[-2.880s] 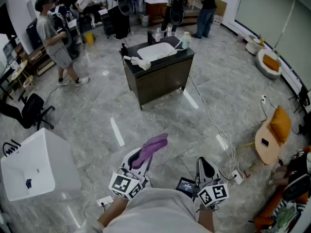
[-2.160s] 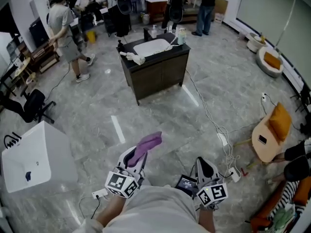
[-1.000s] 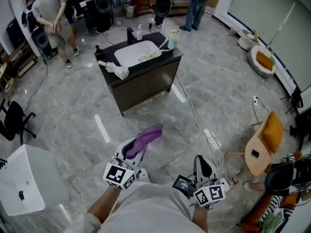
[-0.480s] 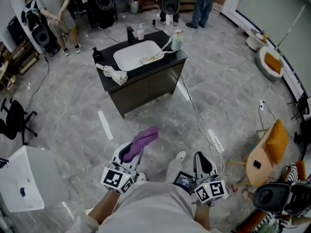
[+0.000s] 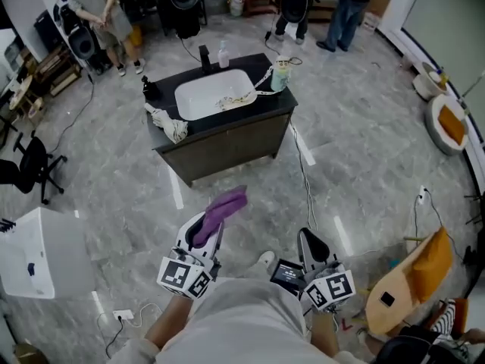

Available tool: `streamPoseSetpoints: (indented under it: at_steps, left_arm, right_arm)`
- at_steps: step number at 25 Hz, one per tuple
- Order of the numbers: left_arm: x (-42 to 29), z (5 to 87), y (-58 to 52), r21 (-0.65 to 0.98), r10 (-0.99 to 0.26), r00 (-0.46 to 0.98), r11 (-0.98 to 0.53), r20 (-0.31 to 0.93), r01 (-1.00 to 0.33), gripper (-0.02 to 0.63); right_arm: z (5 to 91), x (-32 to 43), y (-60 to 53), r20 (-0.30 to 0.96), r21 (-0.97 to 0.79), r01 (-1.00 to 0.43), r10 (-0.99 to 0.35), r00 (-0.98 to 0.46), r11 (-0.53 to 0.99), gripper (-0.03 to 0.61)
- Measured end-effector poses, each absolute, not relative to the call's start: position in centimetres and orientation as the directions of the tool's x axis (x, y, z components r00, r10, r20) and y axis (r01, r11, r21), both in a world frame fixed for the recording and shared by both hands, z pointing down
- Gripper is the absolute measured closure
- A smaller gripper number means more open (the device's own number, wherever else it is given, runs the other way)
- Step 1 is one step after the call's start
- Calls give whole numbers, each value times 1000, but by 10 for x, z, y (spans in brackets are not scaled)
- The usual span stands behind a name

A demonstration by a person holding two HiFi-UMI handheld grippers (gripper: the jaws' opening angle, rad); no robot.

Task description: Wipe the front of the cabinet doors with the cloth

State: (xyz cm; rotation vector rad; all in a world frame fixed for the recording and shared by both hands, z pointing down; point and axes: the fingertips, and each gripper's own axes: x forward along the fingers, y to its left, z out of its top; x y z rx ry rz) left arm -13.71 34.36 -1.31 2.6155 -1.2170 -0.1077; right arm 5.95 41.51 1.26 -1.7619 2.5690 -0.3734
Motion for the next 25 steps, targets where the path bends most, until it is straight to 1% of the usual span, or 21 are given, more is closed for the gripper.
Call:
streamPoseSetpoints:
  at_steps: [3, 5, 8, 12, 19, 22, 25]
  left_arm:
    - [-109, -19, 335, 256, -795, 605, -579, 30, -774, 520]
    - [-100, -16, 328, 242, -810, 583, -556, 57, -795, 520]
    - [-92, -4, 312, 243, -818, 566, -532, 100, -811, 520]
    - [-78, 6, 281, 255, -815, 569, -530, 111, -809, 520]
    - [-46, 26, 204, 309, -778, 619, -566, 106, -765, 520]
    - [-42, 18, 160, 294, -765, 640, -597, 74, -747, 520]
    - [-48, 12, 117, 272, -745, 664, -628, 59, -729, 520]
  right_arm:
    - [20, 98, 391, 145, -201, -909, -907, -397, 366, 551]
    - [25, 114, 379, 141, -224, -903, -905, -402, 366, 551]
    - [30, 128, 360, 142, -245, -897, -901, -409, 369, 551]
    - [39, 139, 329, 173, -242, -897, -893, -416, 371, 551]
    - [36, 162, 274, 220, -216, -925, -907, -358, 313, 551]
    - [35, 172, 234, 241, -185, -941, -915, -323, 283, 551]
    - [30, 171, 193, 240, -138, -947, -918, -315, 289, 551]
